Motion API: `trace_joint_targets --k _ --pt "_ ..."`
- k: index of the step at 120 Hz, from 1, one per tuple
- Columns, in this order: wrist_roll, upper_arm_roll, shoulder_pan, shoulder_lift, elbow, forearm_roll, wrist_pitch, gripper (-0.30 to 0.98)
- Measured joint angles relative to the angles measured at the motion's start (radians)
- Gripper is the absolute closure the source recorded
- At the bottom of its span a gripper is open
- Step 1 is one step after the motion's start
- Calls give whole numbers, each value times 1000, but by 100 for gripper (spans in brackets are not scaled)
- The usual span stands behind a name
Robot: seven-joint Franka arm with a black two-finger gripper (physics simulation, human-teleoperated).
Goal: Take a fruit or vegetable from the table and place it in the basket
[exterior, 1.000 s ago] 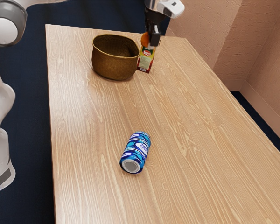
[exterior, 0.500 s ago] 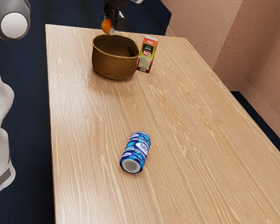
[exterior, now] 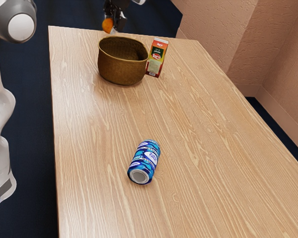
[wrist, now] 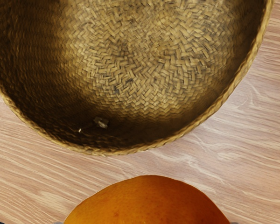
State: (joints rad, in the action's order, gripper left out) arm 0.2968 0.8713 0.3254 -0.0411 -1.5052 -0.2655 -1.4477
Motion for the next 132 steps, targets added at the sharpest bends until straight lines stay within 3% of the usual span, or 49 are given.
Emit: trace_joint_targets --k 40,67,132 --pt "8 55 -34 -1 -81 10 -288 33" --pt "10 82 -3 5 -135 18 -373 33" --pt "6 87 -51 76 -200 29 -538 33"
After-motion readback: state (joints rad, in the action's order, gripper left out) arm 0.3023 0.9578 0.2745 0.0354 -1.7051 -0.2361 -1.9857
